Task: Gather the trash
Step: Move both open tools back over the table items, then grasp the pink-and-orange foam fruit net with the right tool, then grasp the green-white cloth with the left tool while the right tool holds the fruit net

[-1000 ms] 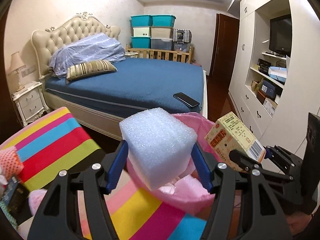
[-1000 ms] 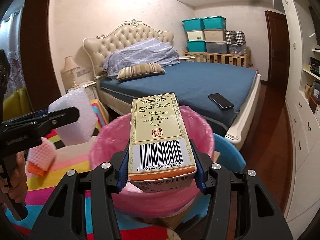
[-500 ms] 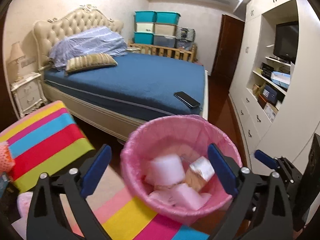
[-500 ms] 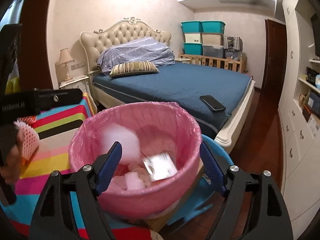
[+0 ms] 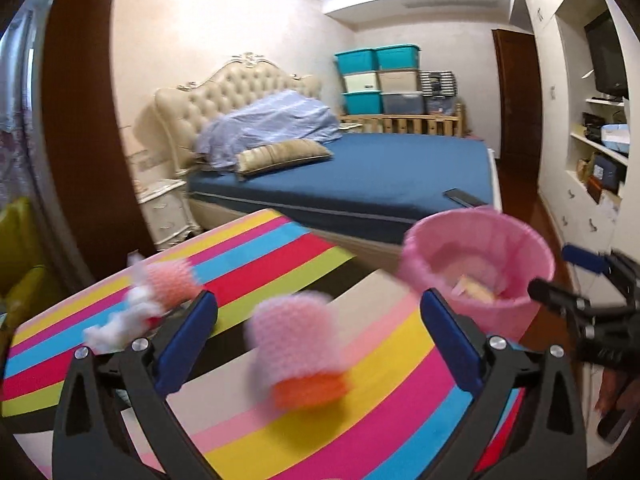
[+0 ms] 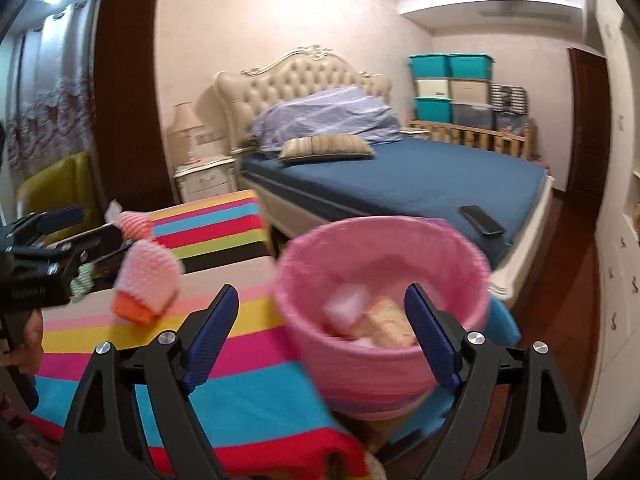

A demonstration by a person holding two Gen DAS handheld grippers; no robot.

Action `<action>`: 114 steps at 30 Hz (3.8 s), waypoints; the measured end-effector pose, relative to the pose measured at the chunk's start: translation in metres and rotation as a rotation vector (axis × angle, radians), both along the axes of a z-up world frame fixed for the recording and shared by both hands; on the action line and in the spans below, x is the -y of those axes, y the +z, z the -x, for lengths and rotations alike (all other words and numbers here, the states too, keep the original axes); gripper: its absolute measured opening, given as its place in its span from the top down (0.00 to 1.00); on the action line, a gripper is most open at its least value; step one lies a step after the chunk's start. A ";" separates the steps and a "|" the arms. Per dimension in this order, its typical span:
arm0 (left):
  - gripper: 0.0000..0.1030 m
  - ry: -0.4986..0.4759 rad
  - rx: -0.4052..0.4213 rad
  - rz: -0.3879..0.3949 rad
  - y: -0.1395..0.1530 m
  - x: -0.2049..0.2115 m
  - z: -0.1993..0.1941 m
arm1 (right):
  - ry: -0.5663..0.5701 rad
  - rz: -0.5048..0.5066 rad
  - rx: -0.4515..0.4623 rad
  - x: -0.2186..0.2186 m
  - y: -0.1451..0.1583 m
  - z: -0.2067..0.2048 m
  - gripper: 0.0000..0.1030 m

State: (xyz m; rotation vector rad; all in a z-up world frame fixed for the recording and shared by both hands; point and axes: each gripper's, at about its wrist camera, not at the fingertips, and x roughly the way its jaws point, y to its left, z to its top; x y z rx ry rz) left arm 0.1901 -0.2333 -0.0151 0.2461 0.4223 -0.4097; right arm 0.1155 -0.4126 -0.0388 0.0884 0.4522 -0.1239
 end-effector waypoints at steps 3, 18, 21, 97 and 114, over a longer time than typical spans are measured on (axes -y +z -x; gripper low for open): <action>0.05 0.066 -0.028 -0.005 -0.008 -0.042 0.003 | 0.045 -0.013 -0.018 -0.027 -0.001 -0.012 0.19; 0.05 0.401 -0.137 0.091 -0.039 -0.220 -0.024 | 0.169 -0.002 -0.091 -0.133 -0.005 -0.074 0.18; 0.05 0.437 -0.129 0.077 -0.046 -0.231 -0.029 | 0.161 0.010 -0.117 -0.144 -0.013 -0.087 0.18; 0.68 0.354 -0.417 0.175 -0.067 -0.182 -0.119 | 0.141 -0.071 -0.298 -0.163 -0.043 -0.161 0.66; 0.70 0.303 -0.311 0.107 -0.056 -0.172 -0.077 | 0.136 -0.089 -0.269 -0.161 -0.041 -0.156 0.66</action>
